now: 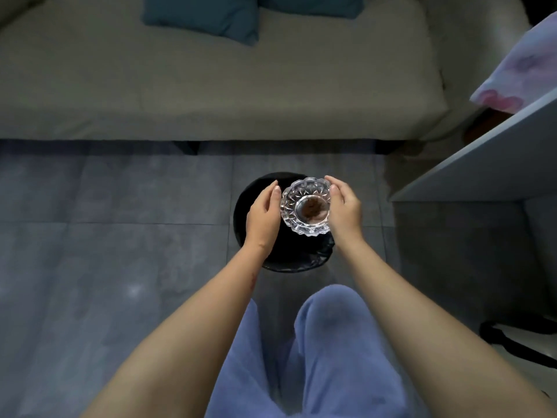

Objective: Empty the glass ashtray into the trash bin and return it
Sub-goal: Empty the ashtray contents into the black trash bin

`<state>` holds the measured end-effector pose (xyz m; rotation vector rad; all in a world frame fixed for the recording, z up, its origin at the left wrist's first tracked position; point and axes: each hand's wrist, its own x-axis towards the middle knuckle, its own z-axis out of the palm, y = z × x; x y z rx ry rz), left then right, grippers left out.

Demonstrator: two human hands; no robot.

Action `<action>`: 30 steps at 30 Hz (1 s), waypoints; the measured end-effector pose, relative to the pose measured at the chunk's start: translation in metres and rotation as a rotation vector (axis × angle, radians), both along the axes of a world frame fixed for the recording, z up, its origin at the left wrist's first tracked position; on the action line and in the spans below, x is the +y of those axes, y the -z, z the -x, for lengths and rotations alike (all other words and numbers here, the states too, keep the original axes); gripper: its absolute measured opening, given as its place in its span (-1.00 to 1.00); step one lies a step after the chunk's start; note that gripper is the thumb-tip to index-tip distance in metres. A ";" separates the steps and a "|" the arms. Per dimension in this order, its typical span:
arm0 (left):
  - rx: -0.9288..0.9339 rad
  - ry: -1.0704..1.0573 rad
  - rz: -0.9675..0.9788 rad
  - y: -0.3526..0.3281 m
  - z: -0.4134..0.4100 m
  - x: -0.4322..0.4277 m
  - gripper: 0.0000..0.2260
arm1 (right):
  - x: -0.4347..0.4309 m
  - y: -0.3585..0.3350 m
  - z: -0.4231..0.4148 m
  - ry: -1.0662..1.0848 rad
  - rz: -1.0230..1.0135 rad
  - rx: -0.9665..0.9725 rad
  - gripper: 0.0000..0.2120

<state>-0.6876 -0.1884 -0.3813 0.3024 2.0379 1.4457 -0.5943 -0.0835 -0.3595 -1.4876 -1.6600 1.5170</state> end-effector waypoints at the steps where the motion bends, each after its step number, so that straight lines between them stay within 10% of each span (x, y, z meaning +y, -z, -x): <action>1: 0.040 0.005 0.028 0.023 0.004 -0.003 -0.63 | 0.002 0.019 0.003 -0.001 0.003 -0.008 -0.71; 11: 0.467 0.052 0.354 0.178 0.040 -0.043 -0.59 | 0.012 0.154 0.023 0.006 -0.043 -0.045 -0.71; 30: 0.512 -0.036 0.133 0.176 0.073 -0.008 -0.64 | 0.030 0.181 0.019 0.058 -0.097 -0.035 -0.71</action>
